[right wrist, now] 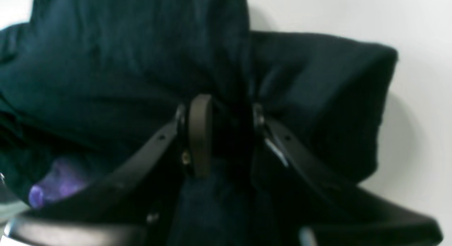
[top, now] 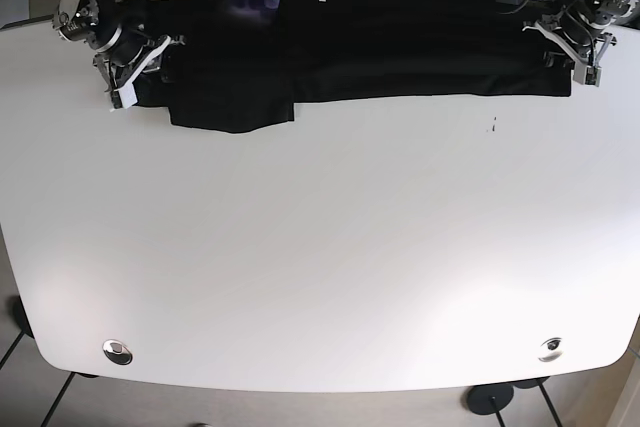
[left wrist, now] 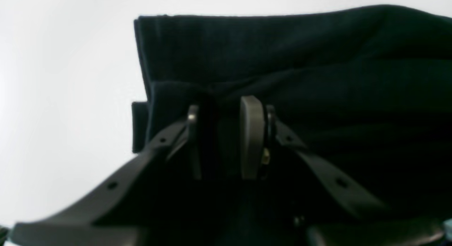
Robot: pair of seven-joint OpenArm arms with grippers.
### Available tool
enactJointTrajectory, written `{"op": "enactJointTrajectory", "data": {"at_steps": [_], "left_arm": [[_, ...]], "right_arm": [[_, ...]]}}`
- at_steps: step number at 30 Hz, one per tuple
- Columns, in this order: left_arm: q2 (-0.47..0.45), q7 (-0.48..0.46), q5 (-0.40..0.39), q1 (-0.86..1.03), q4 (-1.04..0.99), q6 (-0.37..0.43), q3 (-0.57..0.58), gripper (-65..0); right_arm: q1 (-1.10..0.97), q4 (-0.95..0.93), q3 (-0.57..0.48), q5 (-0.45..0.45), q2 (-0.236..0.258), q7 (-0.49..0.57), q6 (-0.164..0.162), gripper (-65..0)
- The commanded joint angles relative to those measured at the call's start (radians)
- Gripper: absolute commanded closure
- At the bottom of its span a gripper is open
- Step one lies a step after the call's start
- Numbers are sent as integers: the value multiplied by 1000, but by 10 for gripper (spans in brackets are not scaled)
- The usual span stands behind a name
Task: Fold the T-shirt properly
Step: 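Pull the folded black shirt strip taut with both grippers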
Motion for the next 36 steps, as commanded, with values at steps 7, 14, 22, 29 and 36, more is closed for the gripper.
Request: {"op": "enactJointTrajectory", "data": {"at_steps": [7,14,22,29,36], "left_arm": [[-97,-46,-6,-189,-255,6,81,-133],[-137,-42,-6,-272,-290,7,127,-133],[-132,-42,-6,-268,-289,7,128,-133],[-135,-42,-6,-268,-289,7,127,-133],[-135,-42,-6,-268,-289,7,125,-133]], "right_arm": [[267,-222,-39,-74,61,-17,-19,-146],[414,-57,-39,-108,58,-108,-19,-203],[591,-250,-157,-145,60,-114,-21,-536],[603,-345,-245,-180,3,-50,-22,-490],[580,-319,-249,-171,-34,-48,-22,-32]]}}
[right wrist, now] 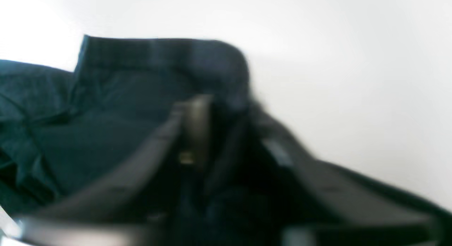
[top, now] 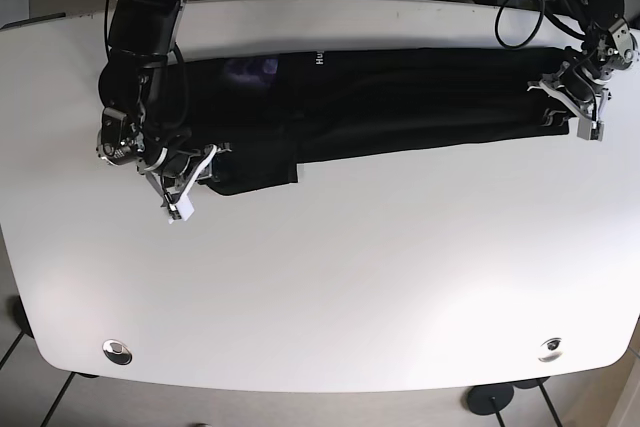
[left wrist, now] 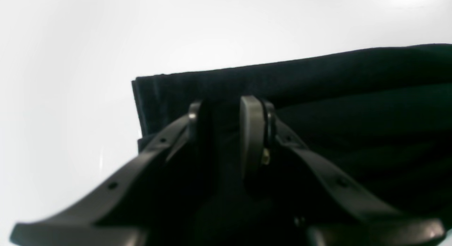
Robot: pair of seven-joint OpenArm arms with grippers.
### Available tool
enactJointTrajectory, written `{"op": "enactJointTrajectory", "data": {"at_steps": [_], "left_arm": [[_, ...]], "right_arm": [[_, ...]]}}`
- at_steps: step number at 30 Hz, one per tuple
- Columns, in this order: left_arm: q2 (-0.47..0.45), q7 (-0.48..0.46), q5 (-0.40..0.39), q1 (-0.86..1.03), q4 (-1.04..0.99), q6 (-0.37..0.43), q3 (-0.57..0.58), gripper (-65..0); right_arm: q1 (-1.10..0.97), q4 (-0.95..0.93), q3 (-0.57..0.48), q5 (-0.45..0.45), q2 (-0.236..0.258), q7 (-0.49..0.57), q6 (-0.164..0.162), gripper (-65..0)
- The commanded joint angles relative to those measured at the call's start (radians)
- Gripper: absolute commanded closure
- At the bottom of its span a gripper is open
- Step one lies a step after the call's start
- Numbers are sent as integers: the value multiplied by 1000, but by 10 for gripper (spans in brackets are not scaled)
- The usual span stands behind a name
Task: Fold the T-shirt properly
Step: 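Pull the folded black shirt strip taut with both grippers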
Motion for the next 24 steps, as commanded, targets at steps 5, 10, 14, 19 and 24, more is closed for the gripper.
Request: {"op": "enactJointTrajectory", "data": {"at_steps": [5,10,14,19,24], "left_arm": [[-16,24,19,3,4,8,-3,-133],[-11,24,95,-2,3,8,-2,-133],[-10,24,118,0,4,1,-2,-133],[-10,24,122,3,3,1,-5,-133],[-11,24,122,3,4,1,-5,-133]], "right_arm": [[-54,331,29,18,-16,-53,6,-19],[-161,635,164,18,-80,-241,6,-19],[-227,676,173,17,-83,-264,7,-19],[-278,675,221,7,-82,-266,7,-19],[-319,577,238,6,-33,-214,7,-178]]}}
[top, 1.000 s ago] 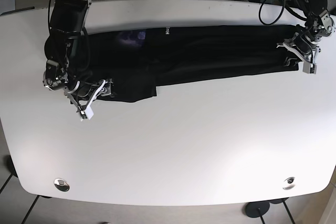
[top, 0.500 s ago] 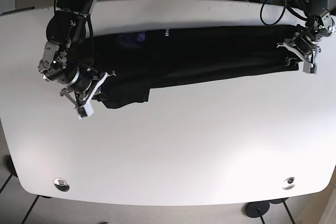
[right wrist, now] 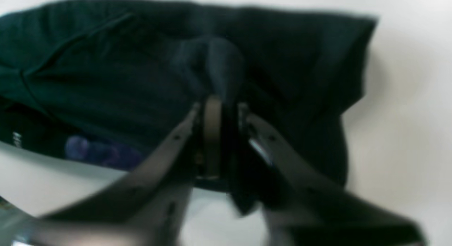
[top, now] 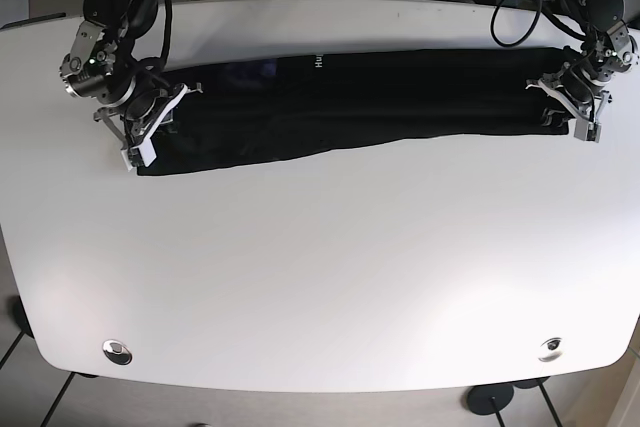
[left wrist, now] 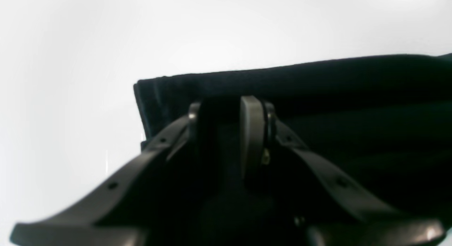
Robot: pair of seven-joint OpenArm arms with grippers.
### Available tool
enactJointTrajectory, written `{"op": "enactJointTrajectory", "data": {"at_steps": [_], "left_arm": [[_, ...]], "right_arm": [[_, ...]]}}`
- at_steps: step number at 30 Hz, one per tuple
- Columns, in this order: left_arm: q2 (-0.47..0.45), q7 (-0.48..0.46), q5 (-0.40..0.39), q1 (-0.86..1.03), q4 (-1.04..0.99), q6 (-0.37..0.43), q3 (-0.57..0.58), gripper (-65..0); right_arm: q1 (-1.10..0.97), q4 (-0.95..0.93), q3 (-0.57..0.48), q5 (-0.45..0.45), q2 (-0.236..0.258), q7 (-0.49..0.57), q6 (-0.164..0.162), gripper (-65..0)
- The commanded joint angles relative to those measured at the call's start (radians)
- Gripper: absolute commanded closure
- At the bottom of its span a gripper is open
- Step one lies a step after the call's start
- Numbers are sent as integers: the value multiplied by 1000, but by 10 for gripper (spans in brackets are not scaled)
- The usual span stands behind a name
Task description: Fold the T-shirt properly
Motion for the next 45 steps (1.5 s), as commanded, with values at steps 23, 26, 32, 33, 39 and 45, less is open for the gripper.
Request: {"op": "enactJointTrajectory", "data": {"at_steps": [23,26,32,33,39,45], "left_arm": [[-14,43,49,2,-1,22,-3,-133],[-14,43,49,-2,-3,22,-2,-133],[-18,43,85,-72,-33,24,0,-192],[-18,43,93,-94,-33,19,-5,-232],[-18,52,-136,-26,180,16,-57,-436],[-17,250,-330,-11,181,16,-227,-472]], "right_arm": [[-60,-175,-131,138,51,203,-1,-71],[-58,-253,-146,27,46,300,5,-71],[-6,-332,-142,8,51,352,2,-68],[-1,-326,-142,11,51,349,2,-67],[-7,-232,-148,12,48,344,5,-67],[-4,-229,-148,17,49,344,3,-67]]}}
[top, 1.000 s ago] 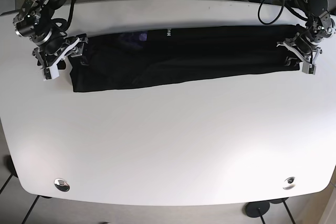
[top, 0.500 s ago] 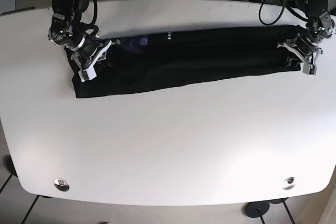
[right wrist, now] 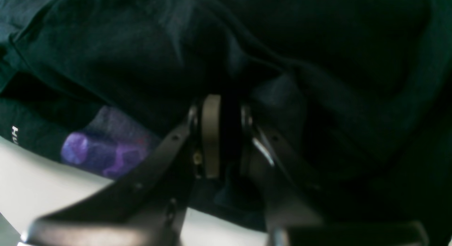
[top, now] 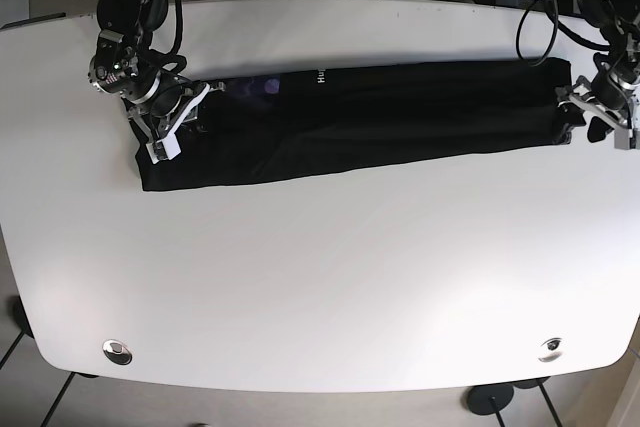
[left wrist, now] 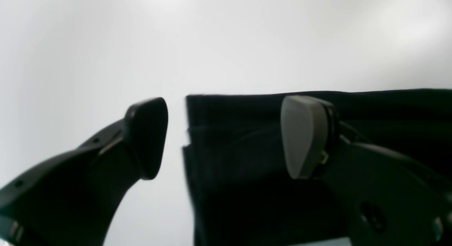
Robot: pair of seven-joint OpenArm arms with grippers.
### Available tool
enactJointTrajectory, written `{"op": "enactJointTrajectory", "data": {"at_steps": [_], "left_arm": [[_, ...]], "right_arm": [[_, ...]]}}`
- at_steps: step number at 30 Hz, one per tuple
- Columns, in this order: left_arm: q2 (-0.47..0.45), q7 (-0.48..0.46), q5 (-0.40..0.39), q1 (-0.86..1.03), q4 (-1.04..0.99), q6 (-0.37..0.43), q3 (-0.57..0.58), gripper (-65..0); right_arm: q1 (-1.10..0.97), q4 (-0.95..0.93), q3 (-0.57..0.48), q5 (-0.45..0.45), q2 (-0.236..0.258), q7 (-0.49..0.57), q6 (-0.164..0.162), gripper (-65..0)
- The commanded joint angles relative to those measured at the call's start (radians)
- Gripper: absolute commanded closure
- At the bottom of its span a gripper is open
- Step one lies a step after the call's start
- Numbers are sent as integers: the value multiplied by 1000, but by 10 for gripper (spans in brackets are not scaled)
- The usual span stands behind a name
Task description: Fold the T-shirt properly
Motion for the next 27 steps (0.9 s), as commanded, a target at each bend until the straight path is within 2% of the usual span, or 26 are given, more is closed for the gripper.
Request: {"op": "enactJointTrajectory", "data": {"at_steps": [1,4,8,12,13,15,16,17,20,23,24,27], "left_arm": [[-18,15,-35,-5,-12,-1,-23,-472],[-19,23,-37,-5,-123,-2,-29,-472],[-16,26,-37,-5,-170,-25,-20,-468],[-16,28,-35,-8,-196,-25,54,-446],[-16,28,-35,-8,-196,-25,67,-407],[-16,28,-29,-10,-196,-25,101,-218],[-16,28,-29,-10,-193,-25,110,-79],[-16,28,-29,-7,-185,-25,113,-29],[-8,28,-37,21,-54,-25,112,-22],[55,29,-31,61,169,-25,115,-22],[82,42,-28,71,263,-25,140,-22],[119,94,-28,73,408,-25,314,-22]], "right_arm": [[12,22,2,13,10,17,0,-67],[11,21,2,13,7,17,2,-67],[11,22,2,14,6,17,7,-67],[11,22,2,14,4,17,7,-67],[11,22,4,14,4,17,7,-67],[11,21,7,14,4,17,5,-67],[12,19,8,14,4,17,3,-67],[14,18,8,14,4,17,3,-67],[15,18,7,14,3,17,0,-67],[15,18,7,14,3,17,0,-67],[15,18,7,14,3,17,0,-67],[15,18,4,14,3,17,0,-67]]}}
